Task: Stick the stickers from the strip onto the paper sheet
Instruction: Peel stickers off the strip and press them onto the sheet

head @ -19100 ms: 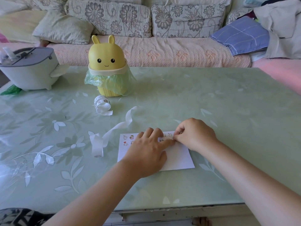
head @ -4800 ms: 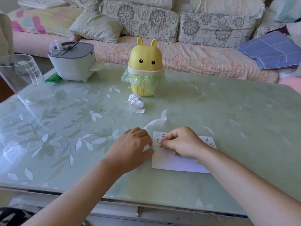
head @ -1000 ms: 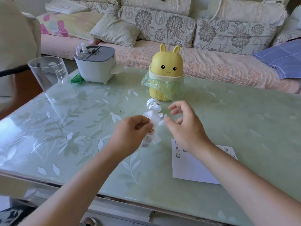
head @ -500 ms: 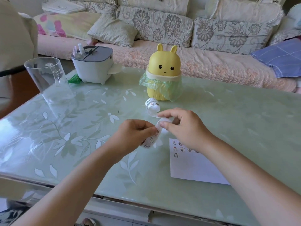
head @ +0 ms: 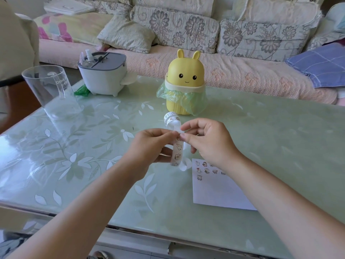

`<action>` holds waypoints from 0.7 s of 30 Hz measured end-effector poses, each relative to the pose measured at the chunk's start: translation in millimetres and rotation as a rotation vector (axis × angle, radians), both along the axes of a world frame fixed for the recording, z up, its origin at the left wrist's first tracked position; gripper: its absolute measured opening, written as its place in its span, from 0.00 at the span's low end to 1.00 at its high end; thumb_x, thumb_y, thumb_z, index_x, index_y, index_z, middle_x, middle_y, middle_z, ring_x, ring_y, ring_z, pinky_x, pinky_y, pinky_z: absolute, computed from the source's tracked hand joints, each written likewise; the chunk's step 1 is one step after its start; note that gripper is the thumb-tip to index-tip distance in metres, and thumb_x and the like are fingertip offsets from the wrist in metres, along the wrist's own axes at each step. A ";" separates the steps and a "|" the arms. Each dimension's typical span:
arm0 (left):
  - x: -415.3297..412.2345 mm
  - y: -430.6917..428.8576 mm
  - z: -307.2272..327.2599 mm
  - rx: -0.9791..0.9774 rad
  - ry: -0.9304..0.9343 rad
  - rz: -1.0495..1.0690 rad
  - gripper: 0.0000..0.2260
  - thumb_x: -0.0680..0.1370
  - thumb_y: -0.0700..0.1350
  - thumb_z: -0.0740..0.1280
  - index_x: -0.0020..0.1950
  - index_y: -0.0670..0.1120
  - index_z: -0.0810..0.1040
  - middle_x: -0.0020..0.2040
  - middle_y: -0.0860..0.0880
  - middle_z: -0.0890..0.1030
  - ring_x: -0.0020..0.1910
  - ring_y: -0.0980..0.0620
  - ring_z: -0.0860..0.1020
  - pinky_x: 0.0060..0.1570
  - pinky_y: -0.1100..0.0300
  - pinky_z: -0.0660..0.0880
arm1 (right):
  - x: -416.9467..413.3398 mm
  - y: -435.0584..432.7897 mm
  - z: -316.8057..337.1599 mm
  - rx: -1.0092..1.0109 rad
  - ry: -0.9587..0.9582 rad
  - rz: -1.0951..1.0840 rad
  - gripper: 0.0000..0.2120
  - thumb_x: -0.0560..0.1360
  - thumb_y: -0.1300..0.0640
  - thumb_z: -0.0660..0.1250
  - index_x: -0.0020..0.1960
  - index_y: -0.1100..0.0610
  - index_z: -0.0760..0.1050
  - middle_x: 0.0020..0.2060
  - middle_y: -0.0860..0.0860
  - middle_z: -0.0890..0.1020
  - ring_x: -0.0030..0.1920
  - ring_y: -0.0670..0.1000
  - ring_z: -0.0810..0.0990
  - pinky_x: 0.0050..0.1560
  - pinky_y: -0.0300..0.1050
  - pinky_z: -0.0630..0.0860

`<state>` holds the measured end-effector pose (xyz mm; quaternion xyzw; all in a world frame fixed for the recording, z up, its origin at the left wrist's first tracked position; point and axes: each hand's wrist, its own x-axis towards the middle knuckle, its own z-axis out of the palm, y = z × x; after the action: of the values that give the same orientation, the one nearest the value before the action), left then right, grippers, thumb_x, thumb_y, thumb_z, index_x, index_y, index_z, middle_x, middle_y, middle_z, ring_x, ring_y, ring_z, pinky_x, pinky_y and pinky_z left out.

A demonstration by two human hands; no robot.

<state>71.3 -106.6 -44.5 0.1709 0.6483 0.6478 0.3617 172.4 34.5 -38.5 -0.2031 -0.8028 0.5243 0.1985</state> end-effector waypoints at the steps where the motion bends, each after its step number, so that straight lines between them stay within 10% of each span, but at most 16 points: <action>1: 0.0 0.7 0.8 0.005 -0.020 -0.009 0.10 0.79 0.46 0.68 0.50 0.40 0.84 0.44 0.43 0.85 0.36 0.45 0.81 0.40 0.53 0.81 | -0.2 1.6 -1.1 0.052 -0.002 -0.009 0.05 0.74 0.58 0.76 0.48 0.51 0.83 0.38 0.49 0.86 0.29 0.43 0.76 0.34 0.35 0.73; 10: -4.5 3.9 -0.7 -0.014 -0.022 0.059 0.09 0.78 0.44 0.69 0.48 0.38 0.83 0.41 0.43 0.83 0.36 0.46 0.81 0.38 0.56 0.80 | -2.0 -2.9 -7.1 0.204 0.028 -0.061 0.06 0.72 0.56 0.77 0.49 0.49 0.86 0.39 0.44 0.86 0.33 0.37 0.78 0.46 0.38 0.78; 21: -5.0 7.7 5.2 -0.049 0.048 0.066 0.08 0.77 0.41 0.68 0.46 0.37 0.83 0.40 0.41 0.83 0.37 0.47 0.83 0.45 0.50 0.83 | -0.1 -7.8 -5.1 0.392 0.067 -0.097 0.05 0.73 0.54 0.77 0.48 0.47 0.86 0.36 0.37 0.83 0.31 0.34 0.75 0.37 0.31 0.66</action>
<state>66.3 -98.9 -39.3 0.1560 0.6777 0.6390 0.3287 172.3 26.7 -43.6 -0.1812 -0.8717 0.3544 0.2859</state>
